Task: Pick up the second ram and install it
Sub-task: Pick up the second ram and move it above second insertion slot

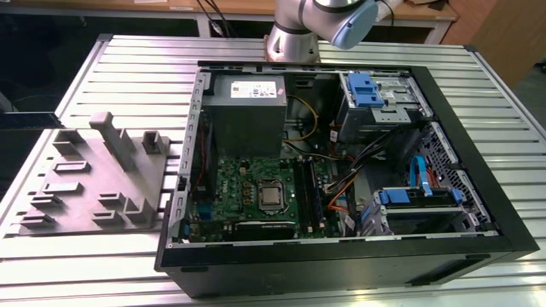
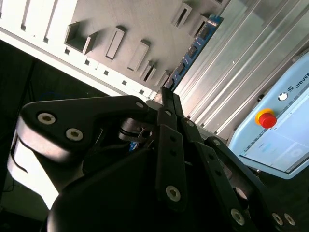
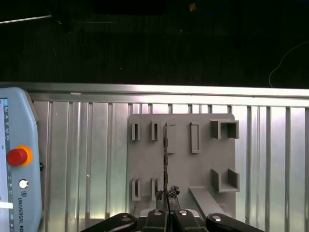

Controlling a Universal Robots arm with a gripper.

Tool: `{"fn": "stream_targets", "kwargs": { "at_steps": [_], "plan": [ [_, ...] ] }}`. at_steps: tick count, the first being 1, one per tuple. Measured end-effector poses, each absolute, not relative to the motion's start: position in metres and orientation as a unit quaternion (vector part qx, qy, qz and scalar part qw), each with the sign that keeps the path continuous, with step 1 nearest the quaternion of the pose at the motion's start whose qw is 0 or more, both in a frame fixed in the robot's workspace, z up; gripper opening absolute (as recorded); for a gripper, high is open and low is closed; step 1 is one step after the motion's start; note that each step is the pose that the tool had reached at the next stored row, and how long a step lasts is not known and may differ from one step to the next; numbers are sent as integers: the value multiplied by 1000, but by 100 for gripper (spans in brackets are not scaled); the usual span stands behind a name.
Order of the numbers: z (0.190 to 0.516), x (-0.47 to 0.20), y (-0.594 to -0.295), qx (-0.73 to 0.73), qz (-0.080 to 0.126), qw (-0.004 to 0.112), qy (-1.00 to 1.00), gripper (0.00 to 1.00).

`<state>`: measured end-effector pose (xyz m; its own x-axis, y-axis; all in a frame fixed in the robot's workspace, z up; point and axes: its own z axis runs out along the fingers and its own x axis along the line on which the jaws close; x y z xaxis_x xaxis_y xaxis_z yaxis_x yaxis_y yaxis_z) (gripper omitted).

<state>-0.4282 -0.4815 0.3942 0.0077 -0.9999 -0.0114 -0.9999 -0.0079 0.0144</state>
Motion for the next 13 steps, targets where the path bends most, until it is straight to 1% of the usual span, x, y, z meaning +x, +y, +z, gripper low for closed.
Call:
{"fn": "stream_targets", "kwargs": {
  "at_steps": [13],
  "plan": [
    [397,-428,-481,710,-9,1,-704,11]
  ]
}}
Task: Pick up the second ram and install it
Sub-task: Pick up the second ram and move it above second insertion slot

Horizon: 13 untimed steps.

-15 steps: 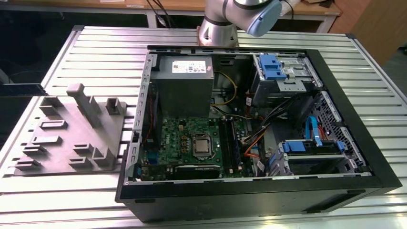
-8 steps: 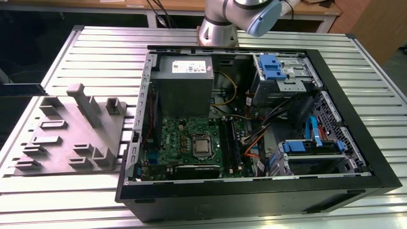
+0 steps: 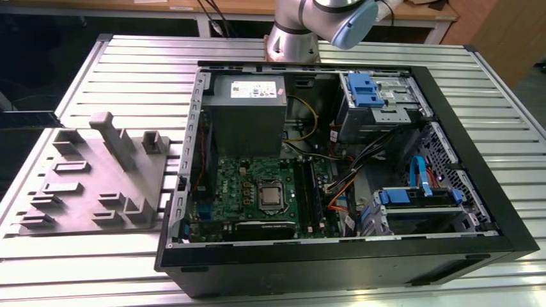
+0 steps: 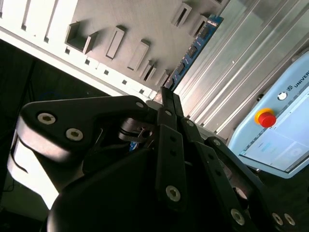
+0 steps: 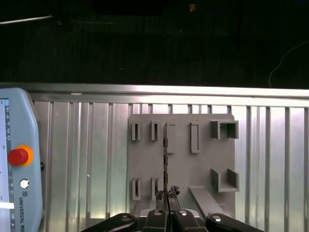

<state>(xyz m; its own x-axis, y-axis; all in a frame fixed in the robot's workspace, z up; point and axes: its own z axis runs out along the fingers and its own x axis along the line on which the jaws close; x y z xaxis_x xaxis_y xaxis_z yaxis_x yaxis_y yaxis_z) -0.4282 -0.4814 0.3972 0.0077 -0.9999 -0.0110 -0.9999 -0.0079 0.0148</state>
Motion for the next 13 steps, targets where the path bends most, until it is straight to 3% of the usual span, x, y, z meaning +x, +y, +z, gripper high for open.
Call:
{"fn": "stream_targets", "kwargs": {
  "at_steps": [13],
  "plan": [
    [435,-428,-481,710,-9,1,-704,11]
  ]
}}
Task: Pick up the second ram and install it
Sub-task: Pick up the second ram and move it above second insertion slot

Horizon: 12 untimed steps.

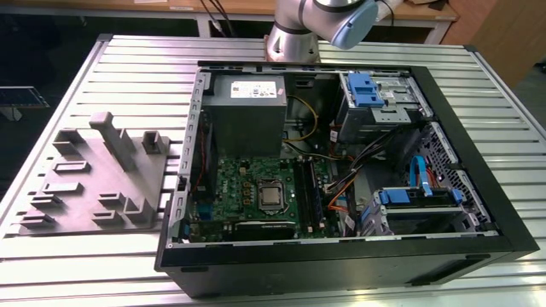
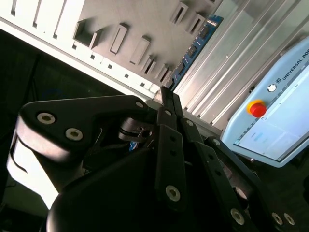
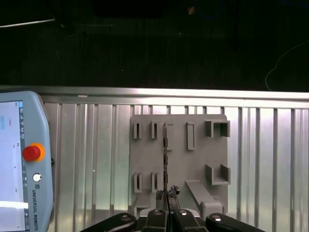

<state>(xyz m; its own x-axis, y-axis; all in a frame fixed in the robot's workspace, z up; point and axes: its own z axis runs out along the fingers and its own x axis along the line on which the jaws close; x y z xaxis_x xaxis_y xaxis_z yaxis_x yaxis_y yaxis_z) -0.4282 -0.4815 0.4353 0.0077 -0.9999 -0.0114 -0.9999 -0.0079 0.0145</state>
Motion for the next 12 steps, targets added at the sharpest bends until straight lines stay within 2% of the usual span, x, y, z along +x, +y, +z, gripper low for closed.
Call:
{"fn": "stream_targets", "kwargs": {
  "at_steps": [12],
  "plan": [
    [443,-428,-481,710,-9,1,-704,11]
  ]
}}
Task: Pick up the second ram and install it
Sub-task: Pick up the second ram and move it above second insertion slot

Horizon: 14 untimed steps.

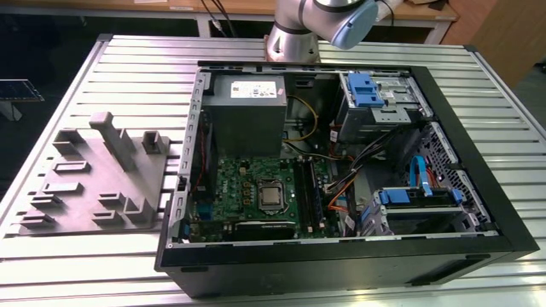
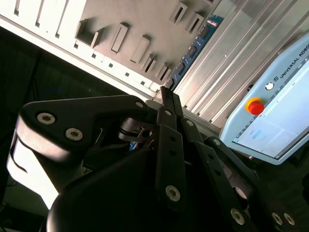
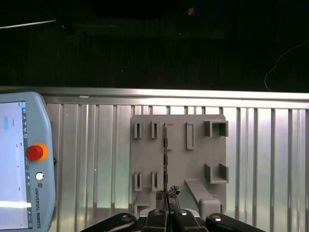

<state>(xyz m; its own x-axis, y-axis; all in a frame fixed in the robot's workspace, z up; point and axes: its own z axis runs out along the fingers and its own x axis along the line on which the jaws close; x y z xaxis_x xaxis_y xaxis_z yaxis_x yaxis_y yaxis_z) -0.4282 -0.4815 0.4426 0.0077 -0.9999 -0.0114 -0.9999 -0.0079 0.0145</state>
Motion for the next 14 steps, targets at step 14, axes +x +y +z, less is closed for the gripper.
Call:
{"fn": "stream_targets", "kwargs": {
  "at_steps": [14],
  "plan": [
    [443,-410,-481,710,-9,1,-704,11]
  ]
}}
